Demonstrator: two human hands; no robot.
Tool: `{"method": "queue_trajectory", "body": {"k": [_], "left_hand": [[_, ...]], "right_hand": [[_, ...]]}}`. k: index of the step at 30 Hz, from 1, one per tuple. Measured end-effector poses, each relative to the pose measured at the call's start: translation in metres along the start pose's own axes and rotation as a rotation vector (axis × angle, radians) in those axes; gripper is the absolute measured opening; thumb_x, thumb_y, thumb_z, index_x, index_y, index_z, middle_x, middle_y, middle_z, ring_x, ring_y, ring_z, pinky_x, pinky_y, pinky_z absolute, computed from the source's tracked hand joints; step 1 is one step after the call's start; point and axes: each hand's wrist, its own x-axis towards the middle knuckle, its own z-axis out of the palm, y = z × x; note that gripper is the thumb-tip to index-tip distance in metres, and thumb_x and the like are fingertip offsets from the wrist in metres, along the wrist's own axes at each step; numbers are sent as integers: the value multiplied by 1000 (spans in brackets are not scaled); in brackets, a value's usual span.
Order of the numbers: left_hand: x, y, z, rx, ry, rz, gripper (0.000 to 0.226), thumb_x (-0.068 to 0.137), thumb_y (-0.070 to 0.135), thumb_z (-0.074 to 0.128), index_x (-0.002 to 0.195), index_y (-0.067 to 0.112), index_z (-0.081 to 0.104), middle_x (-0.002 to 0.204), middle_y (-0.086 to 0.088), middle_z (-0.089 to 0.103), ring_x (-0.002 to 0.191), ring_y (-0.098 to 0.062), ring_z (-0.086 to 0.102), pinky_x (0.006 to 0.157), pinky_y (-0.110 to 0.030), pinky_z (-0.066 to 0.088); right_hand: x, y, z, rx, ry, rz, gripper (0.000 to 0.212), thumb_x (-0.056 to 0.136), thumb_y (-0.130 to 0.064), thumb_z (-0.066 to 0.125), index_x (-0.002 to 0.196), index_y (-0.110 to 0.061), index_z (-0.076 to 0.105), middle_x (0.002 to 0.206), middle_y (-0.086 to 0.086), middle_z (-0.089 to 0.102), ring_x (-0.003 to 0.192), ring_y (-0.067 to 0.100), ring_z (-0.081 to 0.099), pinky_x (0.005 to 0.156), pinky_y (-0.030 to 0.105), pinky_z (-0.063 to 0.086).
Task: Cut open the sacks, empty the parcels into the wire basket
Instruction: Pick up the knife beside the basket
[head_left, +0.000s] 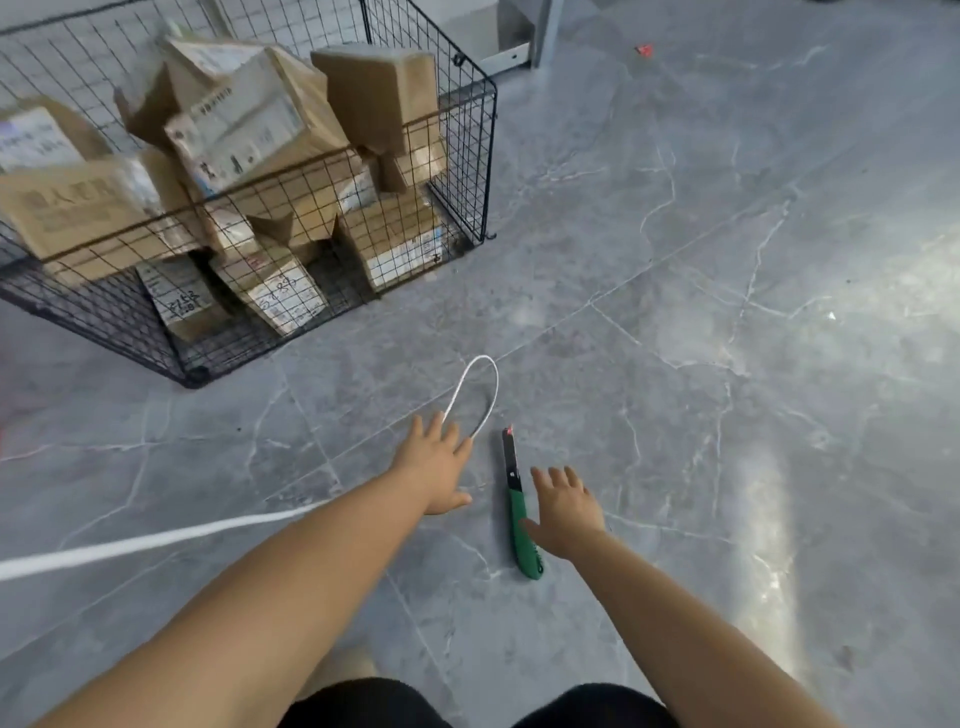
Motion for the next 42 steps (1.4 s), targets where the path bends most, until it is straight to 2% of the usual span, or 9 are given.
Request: {"method": "queue_trajectory", "body": {"k": [3,7,13,19,23,26,29,37,42], "left_hand": [[38,2,31,7,26,31,79,93,58,29,149,13,-6,157,-13,-13,144,-33,-16,117,-52,0],[59,-2,43,28,65,74,83,92,60,29,148,13,-10,155,-9,-21,143,-27,-23,114,-57,-4],[62,-3,45,53,42,75,84,92,60,27,147,12,-13,155,-11,-20,143,-27,-22,114,-54,-10],[60,-15,23,59,107,54,82,93,59,27,147,12,-12,156,-11,-18,144,-27,-20,115,-51,-8],[31,-32,-21,35,150,-9,81,93,59,26,148,12,-11,156,-11,-17,144,-27,-18,117,-50,-6],[-16,-29,-64,-161,184,-107,80,94,57,26,148,10,-9,157,-12,-13,145,-28,-13,117,-50,-1],[-75,-30,-110,-193,183,-142,77,95,55,23,148,9,-10,157,-13,-11,146,-29,-11,117,-49,1],[-271,-88,-282,-304,310,-179,76,96,55,20,147,11,-13,156,-11,-18,145,-29,-13,119,-49,0],[-378,-127,-365,-285,391,-244,76,96,54,21,148,10,-12,156,-12,-15,146,-30,-9,119,-49,2]], "right_hand": [[35,2,31,4,17,-41,80,85,-48,56,147,-19,14,142,11,33,134,32,29,109,39,32],[49,5,45,19,68,-22,77,82,-47,60,142,-18,22,127,11,41,118,31,43,87,39,45],[52,1,40,212,99,86,52,86,-22,53,132,-13,32,121,14,49,105,34,56,76,38,46],[58,4,11,335,217,148,35,86,-14,51,118,-6,43,115,15,49,81,32,52,63,33,37],[38,-2,-26,433,221,151,39,86,-17,54,123,-10,48,115,14,49,76,28,49,64,31,40],[-8,-13,-67,558,216,189,40,84,-15,56,124,-10,51,114,16,53,77,26,49,66,29,40],[-66,-29,-121,542,213,160,43,85,-14,54,128,-12,48,113,16,52,77,27,49,68,30,41],[-236,-85,-327,291,269,44,47,89,-18,48,135,-13,38,118,14,48,98,32,55,72,37,47],[-319,-130,-433,163,348,-40,44,89,-17,48,131,-6,38,122,17,48,112,34,49,86,38,45]]}}
